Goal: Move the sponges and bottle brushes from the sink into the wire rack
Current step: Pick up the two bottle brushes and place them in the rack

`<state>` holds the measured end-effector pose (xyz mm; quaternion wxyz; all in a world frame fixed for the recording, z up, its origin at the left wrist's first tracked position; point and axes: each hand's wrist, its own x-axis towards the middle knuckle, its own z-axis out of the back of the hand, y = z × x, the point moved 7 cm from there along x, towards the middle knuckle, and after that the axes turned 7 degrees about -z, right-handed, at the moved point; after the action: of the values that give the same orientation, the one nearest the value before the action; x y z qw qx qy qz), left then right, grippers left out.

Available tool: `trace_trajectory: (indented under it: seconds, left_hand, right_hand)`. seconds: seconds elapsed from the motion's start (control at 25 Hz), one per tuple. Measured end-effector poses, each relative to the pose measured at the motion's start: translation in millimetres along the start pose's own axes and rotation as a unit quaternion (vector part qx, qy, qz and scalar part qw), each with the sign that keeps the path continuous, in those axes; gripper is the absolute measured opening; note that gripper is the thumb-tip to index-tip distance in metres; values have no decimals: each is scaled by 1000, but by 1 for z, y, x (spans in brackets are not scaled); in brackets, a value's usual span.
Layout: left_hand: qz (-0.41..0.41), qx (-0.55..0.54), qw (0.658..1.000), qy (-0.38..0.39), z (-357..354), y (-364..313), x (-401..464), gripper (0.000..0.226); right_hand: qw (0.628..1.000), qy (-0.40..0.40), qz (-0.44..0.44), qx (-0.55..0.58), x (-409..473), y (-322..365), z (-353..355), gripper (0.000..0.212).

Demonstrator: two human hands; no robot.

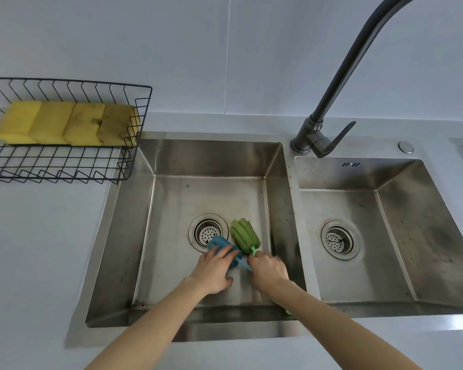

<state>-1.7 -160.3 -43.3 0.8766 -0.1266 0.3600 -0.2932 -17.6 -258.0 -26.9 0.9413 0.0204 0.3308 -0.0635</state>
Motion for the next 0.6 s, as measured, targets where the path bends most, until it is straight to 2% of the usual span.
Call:
trace_trajectory:
  seconds: [0.32,0.6]
  left_hand:
    - [1,4,999,-54,19,16,-7,70]
    - [-3,11,984,-176,66,38,-33,56]
  right_hand:
    - [991,6,12,134,-4,2,28,30]
    - [984,-29,53,166,-23,6,66,31]
